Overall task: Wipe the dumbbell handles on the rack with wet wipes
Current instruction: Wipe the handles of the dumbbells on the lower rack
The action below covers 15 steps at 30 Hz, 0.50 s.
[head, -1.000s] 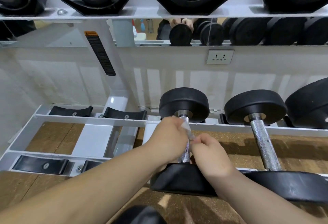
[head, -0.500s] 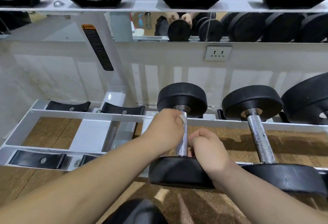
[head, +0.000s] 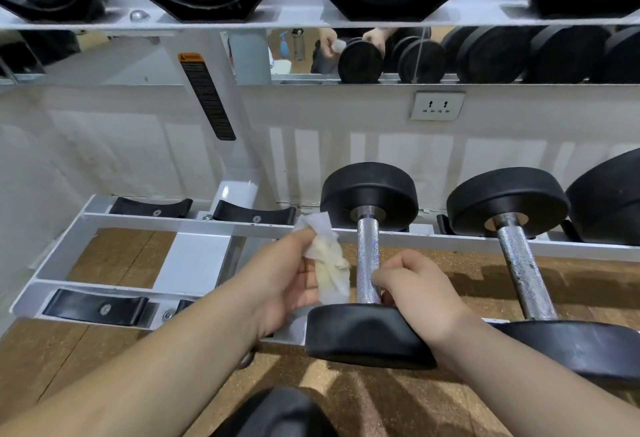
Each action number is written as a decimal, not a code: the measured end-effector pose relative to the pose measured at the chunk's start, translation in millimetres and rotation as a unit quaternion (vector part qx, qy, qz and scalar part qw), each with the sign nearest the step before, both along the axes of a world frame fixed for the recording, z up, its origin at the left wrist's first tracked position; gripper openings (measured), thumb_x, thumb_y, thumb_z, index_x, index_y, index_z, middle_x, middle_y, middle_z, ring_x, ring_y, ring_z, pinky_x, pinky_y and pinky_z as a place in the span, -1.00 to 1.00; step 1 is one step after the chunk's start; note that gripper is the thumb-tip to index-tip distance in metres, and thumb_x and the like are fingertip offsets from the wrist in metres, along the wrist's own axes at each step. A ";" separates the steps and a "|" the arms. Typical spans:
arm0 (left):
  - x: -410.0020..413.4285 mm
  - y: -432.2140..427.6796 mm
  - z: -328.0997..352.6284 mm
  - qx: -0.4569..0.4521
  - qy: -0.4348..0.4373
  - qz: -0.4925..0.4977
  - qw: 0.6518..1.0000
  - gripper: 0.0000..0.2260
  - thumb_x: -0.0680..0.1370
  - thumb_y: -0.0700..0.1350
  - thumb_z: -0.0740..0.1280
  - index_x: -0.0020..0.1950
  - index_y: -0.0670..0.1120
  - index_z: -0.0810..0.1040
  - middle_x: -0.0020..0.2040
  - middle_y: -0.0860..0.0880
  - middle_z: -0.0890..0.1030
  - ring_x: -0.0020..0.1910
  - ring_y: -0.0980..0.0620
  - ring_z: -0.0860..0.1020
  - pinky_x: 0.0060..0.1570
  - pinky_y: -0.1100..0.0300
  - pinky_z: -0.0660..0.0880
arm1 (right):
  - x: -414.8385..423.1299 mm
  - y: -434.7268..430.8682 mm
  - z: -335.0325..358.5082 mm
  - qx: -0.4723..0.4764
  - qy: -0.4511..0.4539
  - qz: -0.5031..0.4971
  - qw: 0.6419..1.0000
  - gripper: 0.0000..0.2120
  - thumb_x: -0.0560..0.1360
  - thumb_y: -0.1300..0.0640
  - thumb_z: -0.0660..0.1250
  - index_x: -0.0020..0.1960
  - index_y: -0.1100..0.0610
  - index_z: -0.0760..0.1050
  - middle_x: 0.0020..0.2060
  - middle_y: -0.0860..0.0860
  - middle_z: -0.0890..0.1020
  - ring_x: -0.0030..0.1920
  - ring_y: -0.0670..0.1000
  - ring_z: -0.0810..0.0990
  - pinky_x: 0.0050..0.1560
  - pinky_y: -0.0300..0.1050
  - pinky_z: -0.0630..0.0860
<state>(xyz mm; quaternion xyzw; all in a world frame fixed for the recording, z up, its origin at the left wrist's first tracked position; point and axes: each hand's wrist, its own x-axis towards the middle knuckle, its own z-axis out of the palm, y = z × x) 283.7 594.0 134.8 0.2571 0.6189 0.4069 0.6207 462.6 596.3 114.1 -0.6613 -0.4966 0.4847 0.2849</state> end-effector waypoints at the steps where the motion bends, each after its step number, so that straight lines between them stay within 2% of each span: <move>1: 2.2 1.0 -1.6 -0.001 -0.005 0.005 1.000 -0.78 0.63 -0.06 0.25 0.01 -0.09 0.67 -0.05 -0.18 0.72 -0.16 -0.10 0.67 -0.01 0.03 0.59 | -0.5 -0.1 0.4 -0.003 0.002 0.000 1.000 -0.90 0.48 0.17 0.39 -0.08 0.20 0.55 -0.31 0.04 0.60 -0.25 0.05 0.54 -0.15 -0.02 0.45; 3: 6.3 3.9 -0.3 0.019 0.006 -0.004 1.000 -0.81 0.62 -0.05 0.25 -0.08 -0.04 0.62 -0.16 -0.10 0.69 -0.24 -0.04 0.62 -0.11 0.11 0.51 | -0.6 -0.7 0.4 -0.005 0.001 0.002 1.000 -0.89 0.48 0.15 0.38 -0.07 0.20 0.55 -0.30 0.04 0.59 -0.25 0.05 0.53 -0.16 -0.02 0.44; 6: 8.5 6.3 4.2 0.086 0.101 -0.041 0.990 -0.74 0.67 -0.11 0.21 -0.17 -0.04 0.59 -0.25 -0.02 0.64 -0.32 0.06 0.58 -0.21 0.15 0.47 | -0.3 -2.2 1.9 -0.001 -0.014 0.019 1.000 -0.88 0.50 0.10 0.38 -0.03 0.14 0.55 -0.25 0.03 0.62 -0.19 0.05 0.56 -0.11 -0.02 0.46; 8: 8.7 4.3 9.5 0.135 0.156 -0.061 0.976 -0.75 0.63 -0.16 0.22 -0.21 -0.16 0.56 -0.25 -0.02 0.60 -0.24 0.06 0.56 -0.12 0.11 0.49 | 1.0 -1.4 5.9 0.042 -0.041 0.041 0.997 -0.89 0.54 0.05 0.37 0.06 -0.04 0.50 -0.13 -0.03 0.62 -0.15 -0.03 0.58 -0.06 -0.07 0.46; 10: 8.2 0.6 20.4 0.186 0.220 -0.103 0.952 -0.74 0.51 -0.08 0.23 -0.18 -0.29 0.50 -0.22 -0.07 0.52 -0.18 0.05 0.50 -0.05 0.09 0.43 | 1.6 1.0 11.9 0.122 -0.068 0.079 0.987 -0.69 0.57 -0.02 0.38 0.21 -0.32 0.37 0.03 -0.09 0.52 -0.11 -0.12 0.56 0.02 -0.12 0.49; 11: 8.5 -0.4 26.3 0.205 0.243 -0.121 0.940 -0.71 0.44 -0.06 0.22 -0.19 -0.30 0.49 -0.22 -0.09 0.50 -0.18 0.07 0.48 -0.06 0.13 0.39 | 1.3 1.9 17.5 0.152 -0.051 0.089 0.983 -0.63 0.58 -0.02 0.40 0.25 -0.37 0.37 0.08 -0.13 0.46 -0.11 -0.13 0.54 0.07 -0.15 0.51; 13: 8.5 -0.5 37.3 0.228 0.254 -0.139 0.930 -0.71 0.37 -0.07 0.21 -0.23 -0.32 0.49 -0.22 -0.13 0.47 -0.19 0.09 0.46 -0.11 0.16 0.35 | -0.5 3.1 28.8 0.177 0.037 0.103 0.978 -0.63 0.56 0.05 0.47 0.27 -0.30 0.53 0.13 -0.16 0.43 -0.09 -0.09 0.56 0.10 -0.22 0.55; 15: 8.3 0.9 44.0 0.225 0.241 -0.141 0.934 -0.73 0.39 -0.07 0.22 -0.25 -0.28 0.51 -0.22 -0.12 0.47 -0.19 0.06 0.47 -0.08 0.10 0.36 | 0.3 3.5 37.6 0.179 0.095 0.135 0.970 -0.69 0.53 0.10 0.51 0.21 -0.20 0.66 0.16 -0.15 0.55 0.00 -0.15 0.61 0.13 -0.28 0.55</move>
